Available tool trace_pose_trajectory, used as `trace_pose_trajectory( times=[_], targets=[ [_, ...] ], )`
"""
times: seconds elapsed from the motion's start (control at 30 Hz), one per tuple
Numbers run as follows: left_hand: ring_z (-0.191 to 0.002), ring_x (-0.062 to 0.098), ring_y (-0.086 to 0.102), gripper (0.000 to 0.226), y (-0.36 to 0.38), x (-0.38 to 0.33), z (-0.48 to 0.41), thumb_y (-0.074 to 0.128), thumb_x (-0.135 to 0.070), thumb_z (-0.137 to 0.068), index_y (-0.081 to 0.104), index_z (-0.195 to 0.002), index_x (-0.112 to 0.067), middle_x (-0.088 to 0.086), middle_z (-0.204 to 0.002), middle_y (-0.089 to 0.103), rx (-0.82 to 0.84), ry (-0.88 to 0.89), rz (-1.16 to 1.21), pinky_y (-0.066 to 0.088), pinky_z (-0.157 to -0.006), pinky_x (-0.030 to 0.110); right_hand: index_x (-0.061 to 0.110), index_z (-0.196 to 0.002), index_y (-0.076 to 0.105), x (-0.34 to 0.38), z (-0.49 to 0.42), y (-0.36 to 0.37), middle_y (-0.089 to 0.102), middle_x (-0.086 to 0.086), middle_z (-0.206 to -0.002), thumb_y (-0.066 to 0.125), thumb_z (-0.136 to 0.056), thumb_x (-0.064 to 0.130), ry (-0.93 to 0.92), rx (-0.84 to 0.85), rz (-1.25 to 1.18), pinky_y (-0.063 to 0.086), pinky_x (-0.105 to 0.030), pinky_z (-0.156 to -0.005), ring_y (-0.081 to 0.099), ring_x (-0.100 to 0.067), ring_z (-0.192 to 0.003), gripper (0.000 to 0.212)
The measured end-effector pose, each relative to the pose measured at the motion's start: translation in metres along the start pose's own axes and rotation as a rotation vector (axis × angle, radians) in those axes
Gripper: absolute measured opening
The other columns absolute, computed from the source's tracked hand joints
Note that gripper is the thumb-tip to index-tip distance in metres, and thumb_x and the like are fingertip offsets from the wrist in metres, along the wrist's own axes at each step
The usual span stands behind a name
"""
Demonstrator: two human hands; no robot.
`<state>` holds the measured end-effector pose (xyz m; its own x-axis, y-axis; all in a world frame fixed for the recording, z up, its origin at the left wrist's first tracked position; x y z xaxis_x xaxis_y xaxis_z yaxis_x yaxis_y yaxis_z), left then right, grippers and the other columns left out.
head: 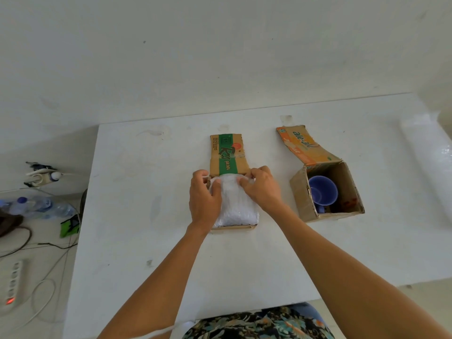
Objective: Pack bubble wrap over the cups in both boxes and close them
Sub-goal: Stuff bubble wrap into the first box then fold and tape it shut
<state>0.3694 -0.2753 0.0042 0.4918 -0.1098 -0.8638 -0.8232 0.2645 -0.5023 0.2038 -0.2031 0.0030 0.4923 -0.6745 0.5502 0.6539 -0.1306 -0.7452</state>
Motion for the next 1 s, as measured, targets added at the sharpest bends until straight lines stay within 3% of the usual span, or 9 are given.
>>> trace_pose_trajectory(
  times=[0.2,0.43,0.6,0.73,0.83,1.0],
  targets=[
    [-0.092,0.01,0.059,0.015,0.0,0.017,0.003,0.05,-0.008,-0.095,0.054,-0.107,-0.017,-0.006,-0.102,0.06,0.063,-0.283,0.412,0.049,-0.07,0.017,0.016,-0.1,0.053,-0.002,0.0,0.005,0.045,-0.004,-0.115,0.05,-0.092,0.042,0.001,-0.024,-0.015,0.05,-0.037,-0.077,0.057,-0.025,-0.085,0.028],
    [-0.095,0.011,0.056,0.022,0.005,0.015,0.002,0.057,-0.009,-0.093,0.048,-0.11,-0.021,-0.003,-0.108,0.058,0.107,-0.222,0.231,0.046,-0.071,0.013,0.016,-0.093,0.035,-0.005,0.005,0.0,0.049,-0.005,-0.094,0.06,-0.088,0.032,-0.007,-0.137,-0.17,0.033,-0.027,-0.053,0.043,-0.018,-0.066,0.029],
    [-0.107,0.013,0.058,0.034,0.001,0.022,0.008,0.061,-0.009,-0.091,0.052,-0.122,-0.021,-0.005,-0.116,0.061,0.149,-0.318,0.328,0.052,-0.081,0.022,0.017,-0.094,0.034,-0.009,0.004,0.004,0.048,-0.002,-0.093,0.058,-0.09,0.033,0.023,-0.127,-0.205,0.033,-0.026,-0.052,0.04,-0.013,-0.062,0.029],
    [-0.108,0.003,0.06,0.05,-0.004,0.028,0.041,0.049,0.004,-0.091,0.051,-0.134,-0.022,-0.009,-0.124,0.061,0.267,-0.348,0.508,0.054,-0.073,0.015,0.017,-0.095,0.035,-0.011,0.004,0.006,0.049,-0.003,-0.097,0.056,-0.091,0.035,0.024,-0.12,-0.195,0.034,-0.029,-0.055,0.045,-0.018,-0.069,0.028],
    [-0.113,-0.002,0.058,0.05,-0.008,0.034,0.056,0.051,-0.002,-0.095,0.047,-0.14,-0.022,-0.01,-0.13,0.059,0.26,-0.279,0.455,0.052,-0.081,0.013,0.018,-0.095,0.035,-0.01,0.005,0.008,0.049,-0.003,-0.099,0.056,-0.091,0.034,0.018,-0.123,-0.202,0.035,-0.029,-0.058,0.045,-0.02,-0.072,0.027],
    [-0.12,0.005,0.054,0.05,-0.002,0.038,0.062,0.058,-0.013,-0.095,0.041,-0.141,-0.024,-0.008,-0.132,0.054,0.196,-0.233,0.354,0.05,-0.09,0.017,0.016,-0.095,0.036,-0.008,0.006,0.009,0.049,-0.006,-0.101,0.055,-0.091,0.032,0.001,-0.136,-0.215,0.038,-0.033,-0.064,0.047,-0.022,-0.076,0.025]
  ],
)
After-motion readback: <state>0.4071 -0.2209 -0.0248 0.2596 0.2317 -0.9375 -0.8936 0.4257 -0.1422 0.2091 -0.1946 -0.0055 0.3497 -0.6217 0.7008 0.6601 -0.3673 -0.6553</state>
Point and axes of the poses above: each hand's wrist, its own z-axis away from the middle knuckle, its own y-axis out of the palm, x = y × z, the point moved 8 cm from there along -z, towards the middle knuckle
